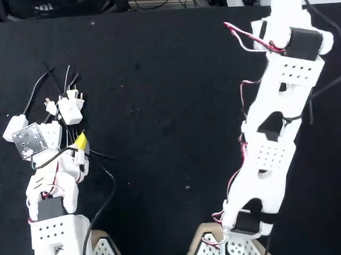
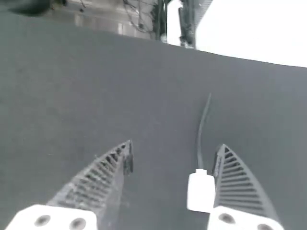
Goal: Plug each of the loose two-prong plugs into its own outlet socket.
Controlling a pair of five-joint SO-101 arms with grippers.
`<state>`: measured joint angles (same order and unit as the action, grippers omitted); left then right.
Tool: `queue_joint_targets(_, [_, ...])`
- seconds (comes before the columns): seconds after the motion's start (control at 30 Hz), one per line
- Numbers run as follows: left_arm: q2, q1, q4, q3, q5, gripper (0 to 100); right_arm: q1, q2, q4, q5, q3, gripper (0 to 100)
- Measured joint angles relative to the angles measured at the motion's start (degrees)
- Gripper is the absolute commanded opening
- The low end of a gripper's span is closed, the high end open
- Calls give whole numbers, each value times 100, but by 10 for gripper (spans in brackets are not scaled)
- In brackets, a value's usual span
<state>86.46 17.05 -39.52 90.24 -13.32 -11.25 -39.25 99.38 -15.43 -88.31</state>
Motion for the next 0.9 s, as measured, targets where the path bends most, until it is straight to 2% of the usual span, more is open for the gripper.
queue_joint_targets(0.17, [0, 0, 0, 0, 0, 234, 633, 1477, 0, 264, 2084, 254])
queue_joint_targets(0.33, [0, 0, 0, 0, 0, 234, 1371, 3218, -62, 281, 5266, 254])
queue_joint_targets(0.4, [0, 0, 0, 0, 0, 234, 1758, 3763, -404, 281, 6699, 254])
queue_joint_targets(0.53, [0, 0, 0, 0, 0, 234, 2488, 4756, -1582, 299, 9407, 254])
queue_joint_targets(0.7, [0, 0, 0, 0, 0, 236, 3033, 5714, -3675, 325, 12229, 254])
queue_joint_targets(0.8, [0, -9, 0, 0, 18, 238, 3253, 6013, -4958, 316, 13538, 254])
queue_joint_targets(0.9, [-9, -9, -26, -105, 325, 238, 3279, 6207, -5811, 325, 14338, 254])
